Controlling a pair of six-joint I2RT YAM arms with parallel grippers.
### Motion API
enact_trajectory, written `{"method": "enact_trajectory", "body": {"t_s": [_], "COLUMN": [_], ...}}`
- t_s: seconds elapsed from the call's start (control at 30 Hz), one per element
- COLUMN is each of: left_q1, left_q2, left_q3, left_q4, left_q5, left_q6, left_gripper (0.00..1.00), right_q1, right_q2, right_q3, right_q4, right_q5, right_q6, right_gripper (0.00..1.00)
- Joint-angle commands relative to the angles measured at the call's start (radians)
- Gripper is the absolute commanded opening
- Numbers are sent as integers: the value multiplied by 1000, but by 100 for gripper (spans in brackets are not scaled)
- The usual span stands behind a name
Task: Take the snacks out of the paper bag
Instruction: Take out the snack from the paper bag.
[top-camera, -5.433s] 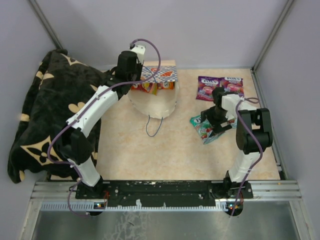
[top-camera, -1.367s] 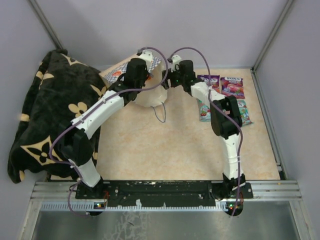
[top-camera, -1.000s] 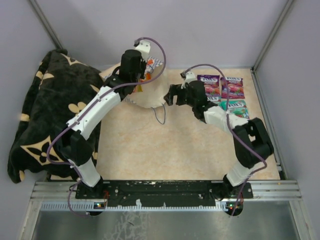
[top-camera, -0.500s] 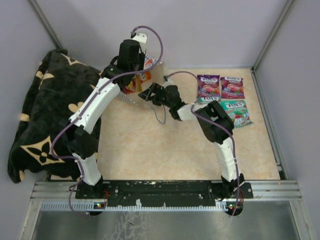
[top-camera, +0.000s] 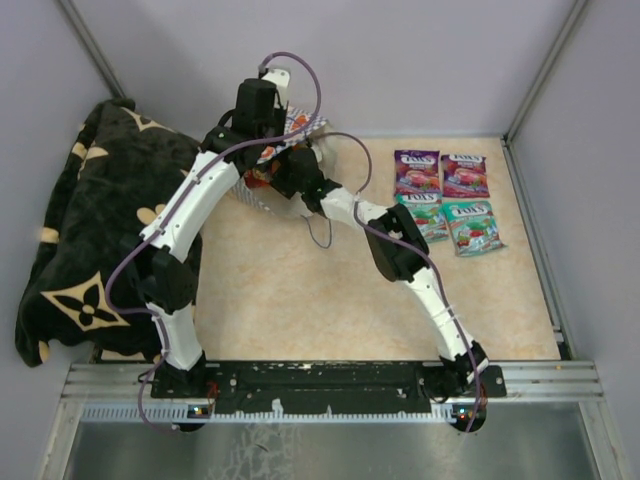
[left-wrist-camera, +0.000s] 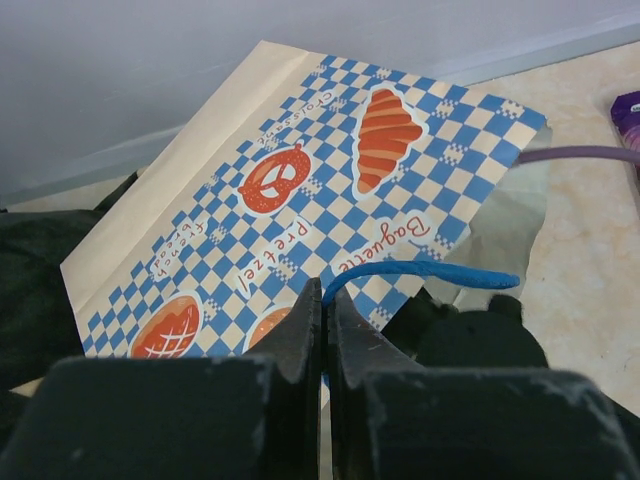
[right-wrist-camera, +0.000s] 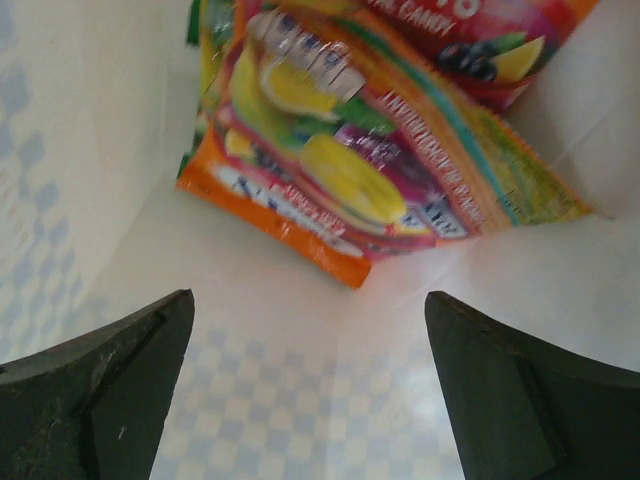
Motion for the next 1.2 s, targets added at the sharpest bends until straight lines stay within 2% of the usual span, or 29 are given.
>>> {"method": "enact_trajectory", "body": {"t_s": [0.0, 0.1, 0.23, 0.4, 0.53, 0.6, 0.67, 0.73, 0.77, 0.83, 1.0, 1.17], "left_q1": [7, 8, 7, 8, 8, 7, 9, 15, 17, 23, 32, 41], "left_q2": [-6, -6, -10, -10, -9, -8, -13, -11, -11, -8, -6, -20], "left_q3": [24, 25, 20, 13, 7, 0, -11, -10, -8, -6, -26, -76], "left_q4": [0, -1, -5, -3, -5, -5, 1, 2, 3, 4, 17, 54], "left_q5": [22, 25, 26, 35, 38, 35, 34, 36, 36, 35, 9, -58], "left_q6": [-11, -14, -20, -28, -32, -30, -29, -27, -25, -24, -22, -3], "left_gripper": [0, 0, 0, 0, 0, 0, 0, 0, 0, 0, 0, 0], "right_q1": [1, 9, 14, 13, 10, 5, 3, -5, -10, -21, -30, -3], "right_q2": [139, 190, 192, 199, 306, 351, 386, 400, 394, 362, 201, -108], "right_q3": [245, 353, 358, 315, 456, 473, 511, 529, 519, 472, 275, -127], "right_q4": [-374, -515, -574, -427, -320, -168, -100, -40, -10, 51, 147, 207], "right_q5": [89, 115, 145, 168, 164, 146, 153, 154, 147, 124, 20, -18], "right_q6": [100, 162, 245, 321, 335, 339, 328, 296, 279, 255, 151, 74], "right_gripper": [99, 99, 99, 99, 97, 77, 63, 45, 32, 0, 0, 0]}}
